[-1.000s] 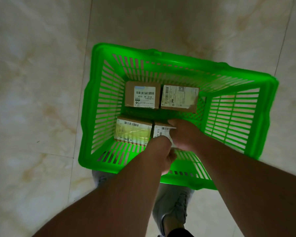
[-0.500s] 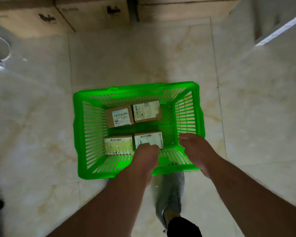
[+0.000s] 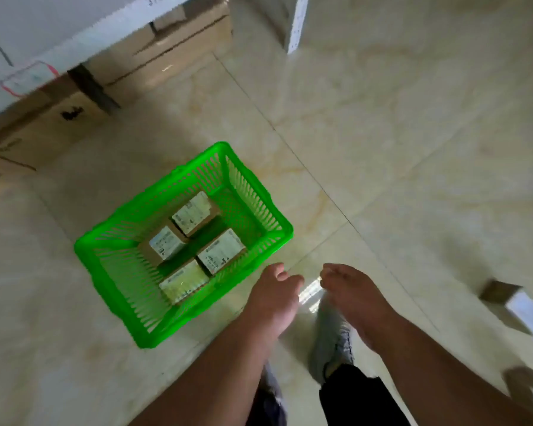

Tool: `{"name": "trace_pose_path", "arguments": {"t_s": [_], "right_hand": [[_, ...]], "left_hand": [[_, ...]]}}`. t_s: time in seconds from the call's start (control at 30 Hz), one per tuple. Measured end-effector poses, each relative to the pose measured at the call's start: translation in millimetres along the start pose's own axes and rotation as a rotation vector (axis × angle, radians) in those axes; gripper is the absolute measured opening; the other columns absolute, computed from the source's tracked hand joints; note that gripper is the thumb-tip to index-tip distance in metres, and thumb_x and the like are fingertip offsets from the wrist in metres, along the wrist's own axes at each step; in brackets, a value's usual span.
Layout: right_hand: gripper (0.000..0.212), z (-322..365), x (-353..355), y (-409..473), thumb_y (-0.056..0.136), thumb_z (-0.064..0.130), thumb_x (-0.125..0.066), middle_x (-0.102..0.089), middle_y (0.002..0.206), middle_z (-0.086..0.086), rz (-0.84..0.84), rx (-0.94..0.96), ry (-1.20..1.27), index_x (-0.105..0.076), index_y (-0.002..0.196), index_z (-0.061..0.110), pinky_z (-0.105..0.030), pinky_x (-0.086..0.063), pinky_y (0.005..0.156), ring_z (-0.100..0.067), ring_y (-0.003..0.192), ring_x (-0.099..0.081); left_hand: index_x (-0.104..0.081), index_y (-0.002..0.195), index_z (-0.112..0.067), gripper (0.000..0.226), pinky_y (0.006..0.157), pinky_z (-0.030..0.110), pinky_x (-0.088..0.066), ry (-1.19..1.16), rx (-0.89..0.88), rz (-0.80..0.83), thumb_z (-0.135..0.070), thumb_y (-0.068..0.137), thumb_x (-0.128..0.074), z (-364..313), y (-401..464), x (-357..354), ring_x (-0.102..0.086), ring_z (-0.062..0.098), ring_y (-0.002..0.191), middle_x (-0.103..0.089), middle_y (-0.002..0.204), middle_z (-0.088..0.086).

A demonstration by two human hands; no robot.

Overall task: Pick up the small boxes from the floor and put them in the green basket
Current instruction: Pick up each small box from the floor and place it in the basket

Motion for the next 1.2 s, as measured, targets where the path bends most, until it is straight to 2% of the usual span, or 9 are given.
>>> {"name": "trace_pose_path", "arguments": {"t_s": [0.1,0.33,0.57,0.67,0.77,0.87,1.0,1.1,1.2], "right_hand": [[0.013,-50,40,-24,0.096,0.028,-0.057,-0.063,0.100,0.003,-0.055,-0.030,0.093,-0.068,0.101,0.023,-0.037,-0.049,0.091,-0.014,0.091,-0.058],[0.025,-222,129,-55,0.098,0.030,-0.052,-0.061,0.094,0.004,-0.186,-0.232,0.229,-0.055,0.073,0.033,-0.031,-0.048,0.081,-0.018,0.087,-0.057],[0.011,-377,228,-95,0.097,0.031,-0.054,-0.062,0.098,0.003,-0.278,-0.353,0.417,-0.060,0.088,0.028,-0.029,-0.049,0.077,-0.017,0.090,-0.057],[0.020,-430,272,-112,0.094,0.028,-0.056,-0.064,0.085,-0.006,-0.300,-0.374,0.472,-0.067,0.086,0.013,-0.034,-0.048,0.079,-0.024,0.083,-0.057],[0.027,-474,311,-127,0.092,0.021,-0.053,-0.052,0.069,0.003,-0.292,-0.395,0.460,-0.055,0.066,0.015,-0.028,-0.036,0.061,-0.021,0.074,-0.049],[0.028,-517,349,-137,0.092,0.019,-0.051,-0.045,0.065,0.001,-0.327,-0.433,0.472,-0.051,0.064,0.014,-0.029,-0.032,0.059,-0.021,0.067,-0.043],[0.025,-564,384,-148,0.090,0.019,-0.050,-0.049,0.067,-0.003,-0.368,-0.488,0.455,-0.054,0.066,0.013,-0.028,-0.029,0.055,-0.021,0.062,-0.043],[0.021,-593,390,-158,0.092,0.019,-0.052,-0.064,0.088,-0.018,-0.395,-0.522,0.451,-0.068,0.088,0.006,-0.032,-0.039,0.068,-0.031,0.080,-0.056],[0.018,-616,389,-169,0.095,0.023,-0.053,-0.064,0.099,-0.013,-0.390,-0.558,0.418,-0.068,0.102,0.016,-0.038,-0.049,0.084,-0.028,0.091,-0.058]], "left_hand": [[-0.048,0.146,-0.027,0.077,0.109,0.041,-0.047,0.088,-0.002,0.050,-0.040,0.071,-0.060,7,-19,-47,-0.059,0.017,0.124,-0.056,0.146,-0.004],[-0.050,0.143,-0.017,0.073,0.110,0.046,-0.046,0.341,0.021,0.168,-0.035,0.073,-0.061,39,-48,-191,-0.061,0.022,0.120,-0.063,0.130,0.003],[-0.053,0.139,-0.018,0.069,0.108,0.047,-0.048,0.607,0.021,0.215,-0.037,0.073,-0.056,80,-80,-346,-0.064,0.022,0.111,-0.067,0.115,0.007],[-0.057,0.088,-0.026,0.018,0.109,0.054,-0.044,0.680,0.015,0.236,-0.036,0.072,-0.055,101,-99,-406,-0.055,0.020,0.088,-0.058,0.092,0.007],[-0.045,0.071,-0.028,0.015,0.103,0.055,-0.047,0.703,0.028,0.223,-0.038,0.073,-0.056,119,-120,-455,-0.057,0.024,0.088,-0.059,0.096,0.012],[-0.055,0.082,-0.027,0.020,0.104,0.056,-0.046,0.706,0.011,0.232,-0.043,0.071,-0.058,134,-131,-498,-0.061,0.021,0.096,-0.064,0.104,0.004],[-0.055,0.137,-0.023,0.074,0.110,0.046,-0.046,0.665,0.057,0.260,-0.046,0.067,-0.062,158,-137,-538,-0.060,0.020,0.121,-0.064,0.128,0.002],[-0.063,0.101,-0.032,0.049,0.107,0.051,-0.048,0.669,0.072,0.276,-0.051,0.056,-0.066,174,-138,-551,-0.062,0.017,0.107,-0.065,0.111,-0.002],[-0.061,0.123,-0.026,0.062,0.108,0.048,-0.048,0.673,0.095,0.276,-0.045,0.064,-0.065,182,-137,-554,-0.063,0.023,0.119,-0.067,0.124,0.005]]}}
Point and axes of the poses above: each hand's wrist, its own y-axis towards the middle knuckle, its own x-axis out of the back of the hand, z = x × y, the point moved 9 cm from there along y, towards the middle knuckle
